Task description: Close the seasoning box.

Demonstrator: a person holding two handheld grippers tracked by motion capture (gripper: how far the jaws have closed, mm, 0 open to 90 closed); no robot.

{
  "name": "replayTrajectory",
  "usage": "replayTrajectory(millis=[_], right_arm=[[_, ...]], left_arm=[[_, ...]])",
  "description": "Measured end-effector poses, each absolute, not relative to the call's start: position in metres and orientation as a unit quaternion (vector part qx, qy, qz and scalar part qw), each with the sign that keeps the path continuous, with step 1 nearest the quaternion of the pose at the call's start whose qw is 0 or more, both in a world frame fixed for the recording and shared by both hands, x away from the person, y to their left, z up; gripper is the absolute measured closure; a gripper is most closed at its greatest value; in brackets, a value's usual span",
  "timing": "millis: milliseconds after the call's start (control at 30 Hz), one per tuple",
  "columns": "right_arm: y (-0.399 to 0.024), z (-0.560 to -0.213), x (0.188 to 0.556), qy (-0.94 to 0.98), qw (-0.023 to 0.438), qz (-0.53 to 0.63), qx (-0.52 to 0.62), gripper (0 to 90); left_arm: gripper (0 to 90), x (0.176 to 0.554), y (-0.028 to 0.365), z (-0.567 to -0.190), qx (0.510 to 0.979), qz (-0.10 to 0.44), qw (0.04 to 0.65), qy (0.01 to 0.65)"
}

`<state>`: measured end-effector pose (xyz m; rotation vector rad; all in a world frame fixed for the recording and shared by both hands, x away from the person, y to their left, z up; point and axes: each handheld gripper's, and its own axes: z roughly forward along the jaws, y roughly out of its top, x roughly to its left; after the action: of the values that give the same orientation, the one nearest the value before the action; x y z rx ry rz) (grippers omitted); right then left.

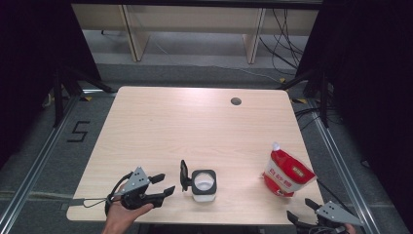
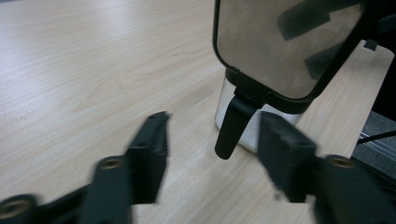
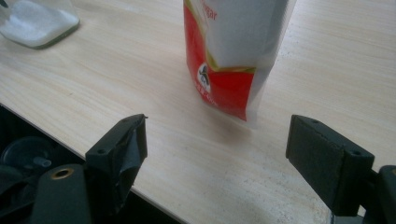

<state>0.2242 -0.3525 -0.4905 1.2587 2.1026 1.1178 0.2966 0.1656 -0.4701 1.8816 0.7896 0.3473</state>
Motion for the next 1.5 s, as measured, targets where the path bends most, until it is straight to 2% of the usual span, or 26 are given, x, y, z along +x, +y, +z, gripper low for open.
replayTrajectory(millis=[133,233,300,400,467,967,1100,1500], right_arm=[[-0.354,-0.489,0.223,0.757,0.216,0.406,0.464,21.4],[-0.351,-0.488,0.221,0.752,0.217,0.405,0.472,21.4],[-0.349,-0.487,0.219,0.751,0.208,0.403,0.480,21.4],[-0.350,-0.489,0.223,0.759,0.224,0.401,0.461,21.6],[-0.349,-0.487,0.220,0.751,0.211,0.403,0.478,21.6],[-0.349,-0.487,0.221,0.753,0.214,0.403,0.475,21.8],[-0.351,-0.488,0.223,0.756,0.228,0.404,0.461,21.8],[-0.350,-0.488,0.222,0.754,0.219,0.405,0.468,21.7]], left_arm=[[74.6,0.295,0.164,-0.465,0.781,0.160,0.515,0.315],[85.6,0.295,0.161,-0.458,0.791,0.178,0.506,0.296],[88.7,0.295,0.161,-0.457,0.792,0.178,0.505,0.294],[89.2,0.294,0.154,-0.450,0.789,0.172,0.516,0.288],[89.2,0.294,0.153,-0.447,0.791,0.174,0.512,0.284],[89.3,0.298,0.135,-0.434,0.806,0.180,0.499,0.263],[89.2,0.299,0.136,-0.428,0.805,0.183,0.501,0.259],[89.2,0.301,0.129,-0.426,0.813,0.186,0.493,0.246]])
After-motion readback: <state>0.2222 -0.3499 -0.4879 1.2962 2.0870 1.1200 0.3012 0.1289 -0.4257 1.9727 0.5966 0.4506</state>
